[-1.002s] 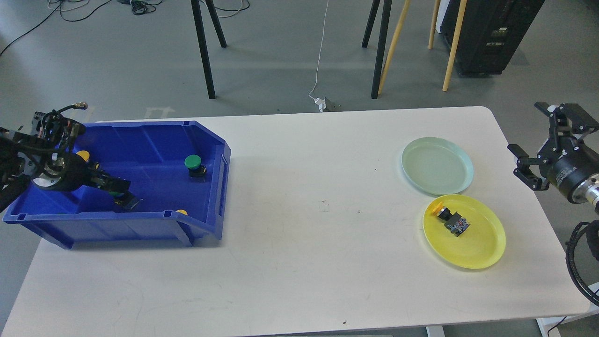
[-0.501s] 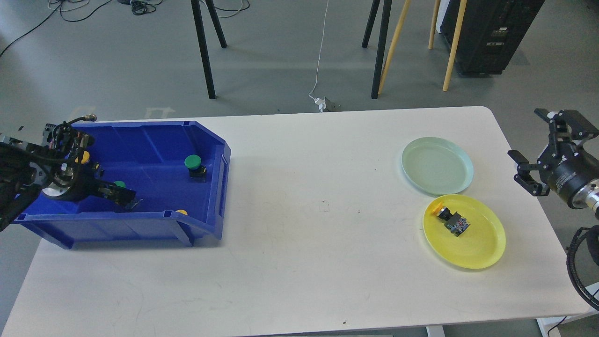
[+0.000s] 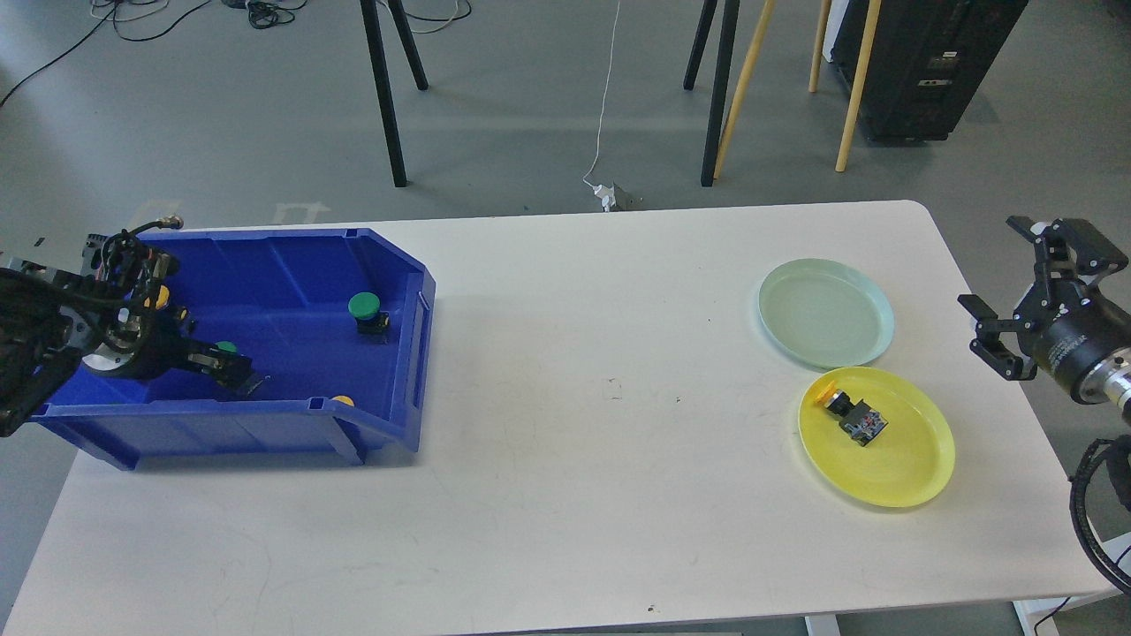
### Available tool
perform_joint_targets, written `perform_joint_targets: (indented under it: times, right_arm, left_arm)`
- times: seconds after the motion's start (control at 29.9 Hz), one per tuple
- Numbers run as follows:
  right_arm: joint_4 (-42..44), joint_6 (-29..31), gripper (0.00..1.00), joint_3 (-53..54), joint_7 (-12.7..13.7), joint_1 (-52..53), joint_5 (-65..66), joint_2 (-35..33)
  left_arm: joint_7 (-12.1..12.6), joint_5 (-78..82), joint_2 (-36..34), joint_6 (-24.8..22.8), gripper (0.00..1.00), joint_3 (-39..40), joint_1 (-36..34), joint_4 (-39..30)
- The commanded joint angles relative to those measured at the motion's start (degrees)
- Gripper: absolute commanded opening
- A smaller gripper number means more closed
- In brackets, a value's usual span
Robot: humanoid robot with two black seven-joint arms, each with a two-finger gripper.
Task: Pass button and place on color plate
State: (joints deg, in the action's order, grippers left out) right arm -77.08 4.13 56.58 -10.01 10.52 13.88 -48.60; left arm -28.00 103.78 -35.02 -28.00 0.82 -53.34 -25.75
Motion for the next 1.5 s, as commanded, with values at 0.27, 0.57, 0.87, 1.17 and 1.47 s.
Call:
perform_joint_targets:
  times: [0.27, 0.57, 0.87, 1.17, 1.47]
  right_arm:
    - [0.26, -0.09, 1.0, 0.03, -0.01, -0.42, -0.08, 0.09]
    - [1.05, 0.09, 1.0, 0.2, -0.01, -0.33, -0.17, 0.09]
    - [-5.52, 0.17, 1.0, 1.69, -1.41, 3.62, 0.71, 0.09]
    - [-8.18, -0.88, 1.0, -8.39, -8.09, 16.09, 8.53, 0.61]
    - [-2.39, -3.17, 1.0, -26.15, -9.77, 32.88, 9.15, 9.39]
  left_arm:
    - [0.0, -0.94, -3.45, 0.0, 0.0, 1.28, -1.76, -5.61]
    - [0.0, -20.43, -22.01, 0.0, 0.0, 7.33, -10.82, -35.84]
    - [0.0, -59.53, -2.8, 0.0, 0.0, 20.45, -10.03, -36.24]
    - [0.0, -62.11, 19.2, 0.0, 0.0, 17.73, -9.94, -16.54]
    - [0.0, -62.55, 20.08, 0.0, 0.0, 16.67, -9.06, -15.56]
